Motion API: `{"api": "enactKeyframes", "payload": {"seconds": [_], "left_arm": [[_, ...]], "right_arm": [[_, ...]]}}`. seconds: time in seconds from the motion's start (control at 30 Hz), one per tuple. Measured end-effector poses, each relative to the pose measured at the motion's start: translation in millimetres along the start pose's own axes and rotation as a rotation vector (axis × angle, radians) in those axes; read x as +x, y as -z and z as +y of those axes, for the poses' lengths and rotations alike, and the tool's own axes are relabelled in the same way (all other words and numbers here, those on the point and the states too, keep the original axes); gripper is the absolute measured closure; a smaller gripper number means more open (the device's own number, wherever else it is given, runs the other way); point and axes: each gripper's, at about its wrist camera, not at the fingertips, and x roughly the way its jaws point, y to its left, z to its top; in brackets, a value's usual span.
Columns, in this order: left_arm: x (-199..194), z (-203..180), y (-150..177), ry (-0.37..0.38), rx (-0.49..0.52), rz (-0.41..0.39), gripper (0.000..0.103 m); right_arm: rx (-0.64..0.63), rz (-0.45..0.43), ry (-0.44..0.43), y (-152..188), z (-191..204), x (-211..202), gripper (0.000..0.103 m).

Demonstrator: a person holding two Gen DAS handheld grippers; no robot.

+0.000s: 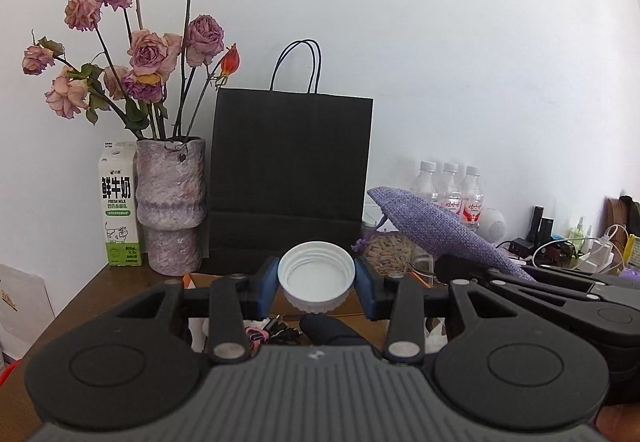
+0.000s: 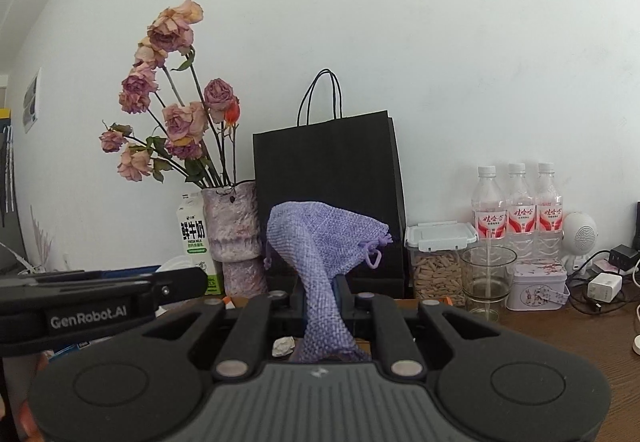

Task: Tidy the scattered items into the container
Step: 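Carry the purple pouch and white cap over the box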

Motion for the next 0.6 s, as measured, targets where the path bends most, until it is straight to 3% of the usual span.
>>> {"api": "enactKeyframes", "payload": {"seconds": [0.27, 0.6], "left_arm": [[59, 11, 10, -0.030, -0.006, 0.076, 0.062], [111, 14, 40, -0.090, 0.095, 0.182, 0.062]], "right_arm": [[-0.008, 0.080, -0.003, 9, -4, 63, 0.093], [-0.111, 0.205, 0.041, 43, -5, 114, 0.093]]}}
